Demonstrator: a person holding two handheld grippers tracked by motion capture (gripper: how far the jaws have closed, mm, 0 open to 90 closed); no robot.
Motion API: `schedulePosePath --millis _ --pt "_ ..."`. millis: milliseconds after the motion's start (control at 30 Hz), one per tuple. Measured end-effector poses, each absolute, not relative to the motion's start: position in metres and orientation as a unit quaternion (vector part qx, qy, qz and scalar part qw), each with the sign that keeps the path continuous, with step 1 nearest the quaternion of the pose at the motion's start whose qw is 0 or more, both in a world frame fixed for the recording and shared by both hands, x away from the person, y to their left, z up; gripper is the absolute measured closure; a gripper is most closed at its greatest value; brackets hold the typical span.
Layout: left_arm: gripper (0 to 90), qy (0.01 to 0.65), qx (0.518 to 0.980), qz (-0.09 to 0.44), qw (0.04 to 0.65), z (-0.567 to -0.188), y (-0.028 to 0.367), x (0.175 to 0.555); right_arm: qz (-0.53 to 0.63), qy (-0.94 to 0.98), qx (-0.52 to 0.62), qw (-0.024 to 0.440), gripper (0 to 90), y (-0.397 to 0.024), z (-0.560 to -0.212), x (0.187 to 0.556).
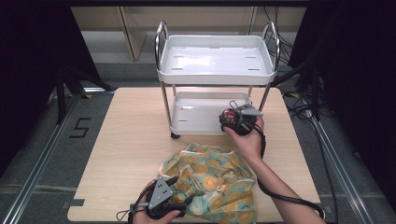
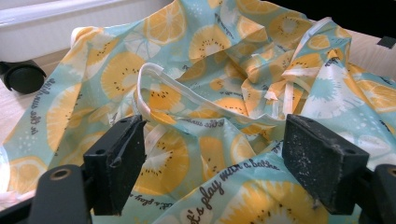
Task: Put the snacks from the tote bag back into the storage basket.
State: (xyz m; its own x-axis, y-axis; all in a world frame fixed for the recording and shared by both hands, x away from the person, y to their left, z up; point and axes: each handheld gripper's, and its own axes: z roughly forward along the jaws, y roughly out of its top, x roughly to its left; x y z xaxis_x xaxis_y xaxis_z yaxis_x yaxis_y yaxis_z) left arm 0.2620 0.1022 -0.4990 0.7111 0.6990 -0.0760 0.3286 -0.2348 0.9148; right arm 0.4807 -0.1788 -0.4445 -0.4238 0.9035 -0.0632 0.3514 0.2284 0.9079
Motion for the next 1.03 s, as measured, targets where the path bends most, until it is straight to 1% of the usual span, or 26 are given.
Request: schedulePosePath --millis 33,67,200,233,467,533,600,667,767,800,833,900,967,1033 --pt "21.2 0.335 0.765 0.179 0.521 -0.499 0.102 0.262 0.445 0.719 0.43 0.316 16.9 -0.18 -0.444 0.48" --pt "21.2 0.338 0.765 0.18 0.518 -0.498 0.102 0.261 0.444 0.725 0.429 0.305 17.0 -0.181 -0.442 0.477" --pt "21.1 0.327 0.77 0.187 0.515 -0.498 0.104 0.262 0.447 0.724 0.414 0.323 17.0 -0.184 -0.44 0.474" --pt "21.1 0.327 0.77 0.187 0.515 -0.498 0.104 0.262 0.446 0.72 0.431 0.312 17.0 -0.183 -0.439 0.47" --pt "21.2 0.34 0.763 0.181 0.52 -0.498 0.102 0.261 0.458 0.725 0.424 0.291 18.0 -0.191 -0.435 0.454" --pt "21.2 0.338 0.765 0.182 0.517 -0.498 0.102 0.261 0.46 0.73 0.406 0.301 18.6 -0.194 -0.435 0.453" --pt "21.2 0.326 0.77 0.187 0.515 -0.498 0.103 0.262 0.463 0.733 0.403 0.295 18.8 -0.196 -0.435 0.448" --pt "21.2 0.339 0.764 0.182 0.518 -0.498 0.102 0.261 0.465 0.735 0.395 0.294 20.1 -0.198 -0.436 0.442" --pt "21.1 0.338 0.765 0.183 0.517 -0.498 0.103 0.261 0.468 0.743 0.386 0.284 21.0 -0.201 -0.438 0.432" --pt "21.1 0.338 0.764 0.183 0.517 -0.498 0.103 0.261 0.466 0.747 0.377 0.287 21.1 -0.203 -0.439 0.43" --pt "21.0 0.338 0.765 0.183 0.517 -0.498 0.103 0.261 0.468 0.748 0.379 0.279 21.3 -0.203 -0.44 0.424" --pt "21.1 0.337 0.765 0.184 0.517 -0.498 0.103 0.262 0.466 0.751 0.372 0.284 21.8 -0.206 -0.442 0.418" --pt "21.1 0.326 0.77 0.188 0.516 -0.498 0.103 0.263 0.464 0.757 0.367 0.278 22.0 -0.21 -0.445 0.413" --pt "21.2 0.333 0.767 0.186 0.516 -0.498 0.103 0.262 0.463 0.757 0.369 0.276 22.9 -0.214 -0.447 0.408"
